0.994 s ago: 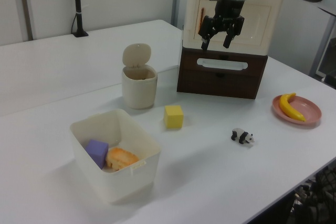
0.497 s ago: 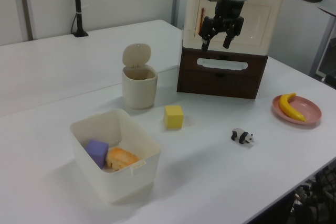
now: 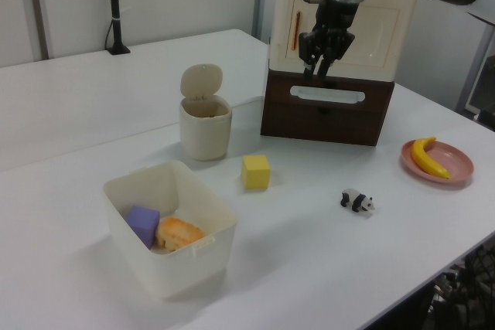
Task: Close the trash can
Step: 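Move the gripper down toward the open lid of the cream trash can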
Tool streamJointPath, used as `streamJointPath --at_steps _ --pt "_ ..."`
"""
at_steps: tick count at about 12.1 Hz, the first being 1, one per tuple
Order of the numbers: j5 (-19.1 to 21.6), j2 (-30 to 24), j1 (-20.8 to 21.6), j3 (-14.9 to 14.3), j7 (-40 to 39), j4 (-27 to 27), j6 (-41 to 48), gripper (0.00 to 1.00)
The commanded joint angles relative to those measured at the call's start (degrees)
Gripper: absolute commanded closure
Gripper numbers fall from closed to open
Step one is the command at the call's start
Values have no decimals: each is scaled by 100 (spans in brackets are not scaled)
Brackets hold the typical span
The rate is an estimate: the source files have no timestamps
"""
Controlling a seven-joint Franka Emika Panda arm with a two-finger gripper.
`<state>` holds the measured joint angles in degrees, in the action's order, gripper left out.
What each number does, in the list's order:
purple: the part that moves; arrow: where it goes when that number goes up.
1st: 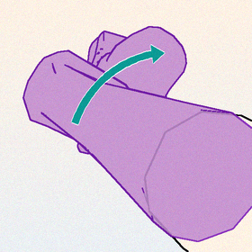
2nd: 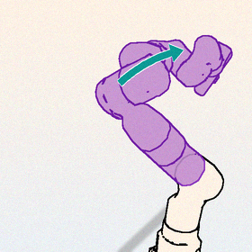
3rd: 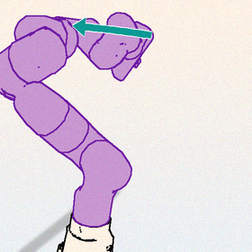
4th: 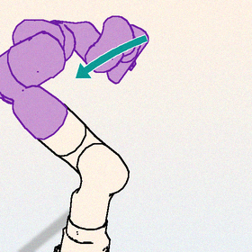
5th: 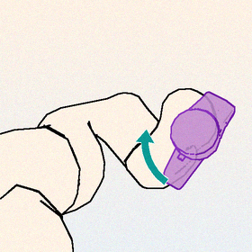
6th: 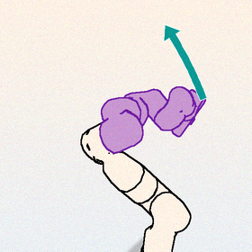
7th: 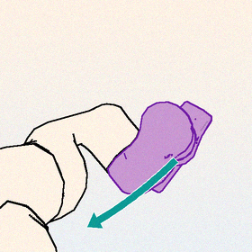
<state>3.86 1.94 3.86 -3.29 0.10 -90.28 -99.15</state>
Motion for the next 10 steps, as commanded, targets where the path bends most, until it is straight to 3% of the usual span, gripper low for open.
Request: streamJointPath --at_steps 1,5,10 --pt "141 -97 0 -40 -160 -156 -201 100" --pt "185 77 10 -32 -160 -104 -288 100" --pt "106 1159 202 91 -160 695 -2316 100"
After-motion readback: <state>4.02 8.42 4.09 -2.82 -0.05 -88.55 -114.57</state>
